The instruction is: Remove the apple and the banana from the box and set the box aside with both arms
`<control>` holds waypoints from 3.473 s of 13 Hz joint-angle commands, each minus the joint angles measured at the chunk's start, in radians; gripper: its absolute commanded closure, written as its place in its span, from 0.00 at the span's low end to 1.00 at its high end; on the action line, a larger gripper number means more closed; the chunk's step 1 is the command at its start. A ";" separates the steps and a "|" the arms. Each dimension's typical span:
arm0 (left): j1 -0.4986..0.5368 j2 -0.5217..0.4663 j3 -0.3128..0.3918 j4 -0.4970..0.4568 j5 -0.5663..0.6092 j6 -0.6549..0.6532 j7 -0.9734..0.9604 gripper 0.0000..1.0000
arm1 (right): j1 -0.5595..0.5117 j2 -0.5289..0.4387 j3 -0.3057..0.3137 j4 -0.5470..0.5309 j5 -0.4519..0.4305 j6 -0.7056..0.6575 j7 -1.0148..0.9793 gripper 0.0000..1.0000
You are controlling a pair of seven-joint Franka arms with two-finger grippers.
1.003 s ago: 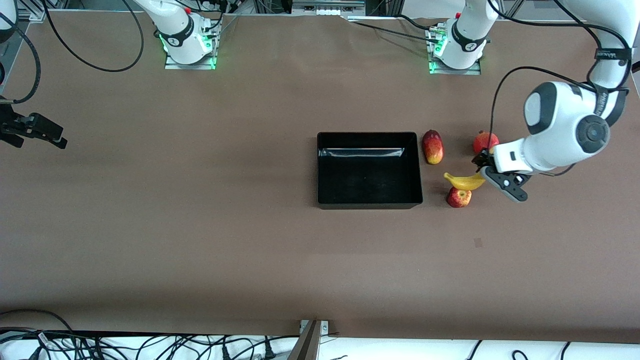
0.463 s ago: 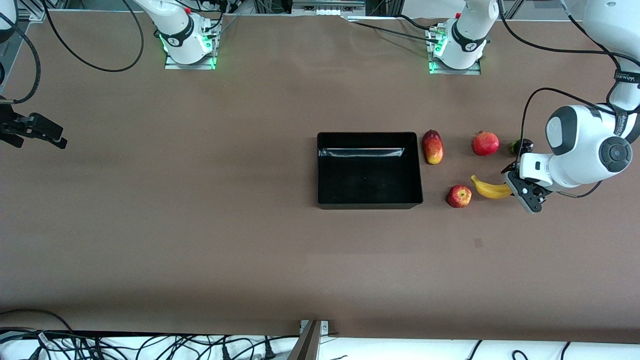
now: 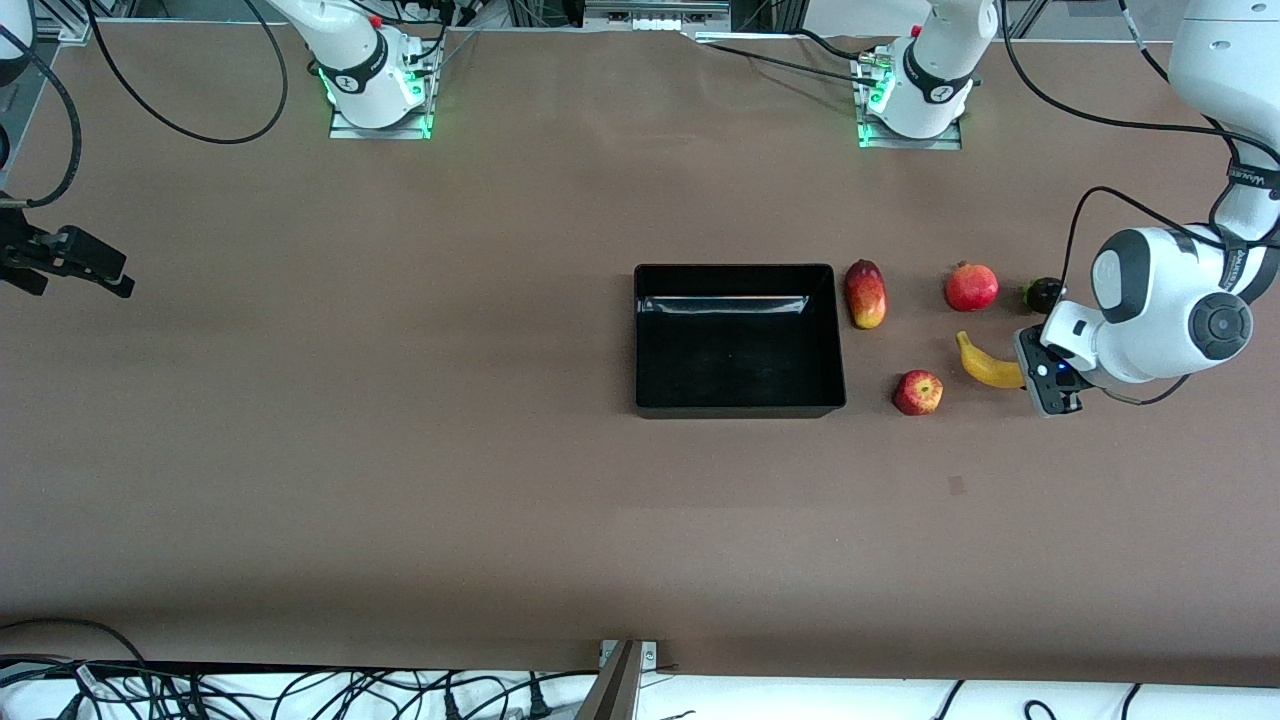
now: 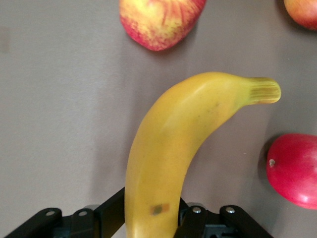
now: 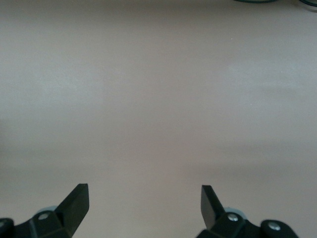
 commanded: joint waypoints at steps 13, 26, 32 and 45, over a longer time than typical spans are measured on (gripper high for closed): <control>-0.036 -0.050 0.003 -0.043 0.007 0.111 -0.389 0.00 | -0.007 -0.006 0.006 -0.007 0.016 0.010 0.003 0.00; -0.196 -0.454 0.003 0.230 -0.012 -0.547 -0.642 0.00 | -0.007 -0.006 0.006 -0.007 0.016 0.009 0.003 0.00; -0.266 -0.459 0.005 0.424 -0.058 -0.774 -1.045 0.00 | -0.004 -0.008 0.008 -0.007 0.016 0.004 0.003 0.00; -0.266 -0.433 0.028 0.397 -0.142 -0.721 -1.196 0.00 | 0.218 0.103 0.021 -0.007 0.016 -0.033 0.022 0.00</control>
